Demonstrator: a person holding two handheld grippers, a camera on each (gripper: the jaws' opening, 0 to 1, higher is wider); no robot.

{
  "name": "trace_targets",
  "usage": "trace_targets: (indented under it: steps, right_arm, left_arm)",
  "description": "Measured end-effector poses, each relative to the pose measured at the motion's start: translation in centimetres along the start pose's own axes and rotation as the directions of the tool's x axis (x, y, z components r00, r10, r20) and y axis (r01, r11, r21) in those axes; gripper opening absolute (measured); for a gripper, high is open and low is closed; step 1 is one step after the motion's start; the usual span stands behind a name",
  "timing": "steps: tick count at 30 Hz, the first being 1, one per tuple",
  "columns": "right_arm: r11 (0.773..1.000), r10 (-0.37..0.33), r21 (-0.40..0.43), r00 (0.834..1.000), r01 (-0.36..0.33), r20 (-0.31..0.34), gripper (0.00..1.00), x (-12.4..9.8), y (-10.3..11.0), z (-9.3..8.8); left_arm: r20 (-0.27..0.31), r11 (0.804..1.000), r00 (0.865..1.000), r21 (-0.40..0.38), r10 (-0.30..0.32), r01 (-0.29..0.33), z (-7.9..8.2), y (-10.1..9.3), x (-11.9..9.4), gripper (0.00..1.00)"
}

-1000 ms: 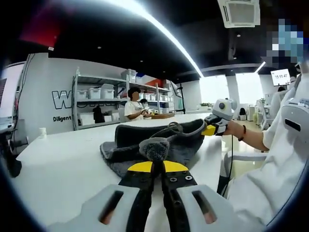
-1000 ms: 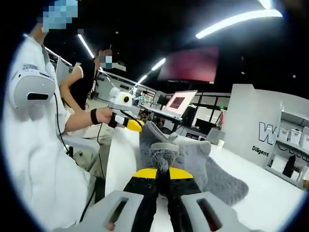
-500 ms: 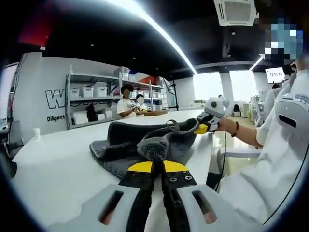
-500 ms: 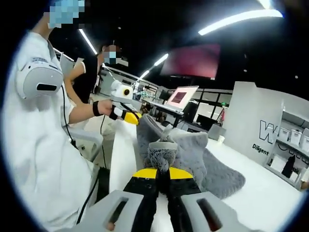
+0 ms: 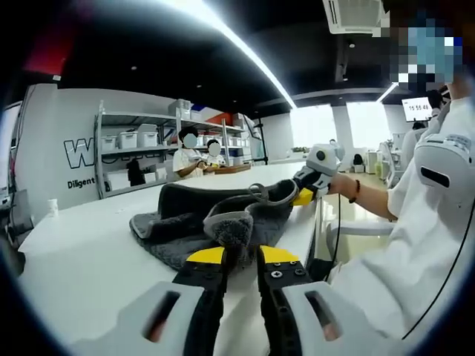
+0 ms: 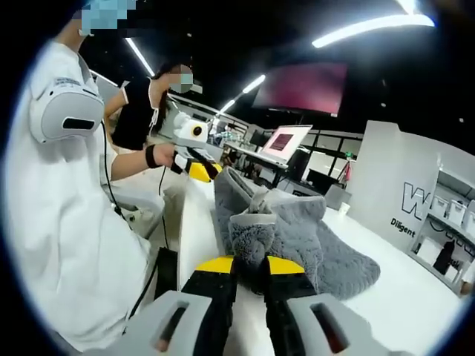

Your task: Open the folded towel by lifting each exposed corner and separating the folded layers until the towel lies flat within the target outline without major curled edges

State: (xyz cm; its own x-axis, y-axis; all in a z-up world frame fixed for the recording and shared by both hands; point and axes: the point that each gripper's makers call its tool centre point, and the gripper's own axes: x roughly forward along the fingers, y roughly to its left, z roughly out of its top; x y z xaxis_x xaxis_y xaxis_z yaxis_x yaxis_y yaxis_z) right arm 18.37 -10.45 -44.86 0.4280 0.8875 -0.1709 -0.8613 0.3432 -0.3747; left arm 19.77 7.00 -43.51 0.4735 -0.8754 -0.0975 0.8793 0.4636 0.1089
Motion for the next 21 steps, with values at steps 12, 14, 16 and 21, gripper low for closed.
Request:
trace_targets:
  steps: [12,14,16,21]
  right_arm:
    - [0.998,-0.067,0.021,0.995,0.066,0.072,0.26,-0.1,-1.1,2.6]
    - [0.998,-0.065,0.026,0.994,0.063,0.086,0.28,0.4,-1.0,3.2]
    - [0.997,-0.067,0.028,0.994,0.065,0.092,0.28,0.6,-1.0,3.4]
    - [0.998,-0.062,0.036,0.993,0.059,0.101,0.25,1.8,-0.8,3.6]
  left_arm:
    - [0.050,0.999,0.998,-0.024,0.040,-0.039,1.3,0.7,0.5,0.28]
    - [0.067,0.998,0.996,-0.041,0.051,-0.049,1.8,0.8,0.8,0.30]
    - [0.070,0.998,0.996,-0.040,0.051,-0.049,1.9,0.9,0.9,0.33]
    - [0.083,0.997,0.994,-0.051,0.067,-0.063,2.3,1.2,1.4,0.35]
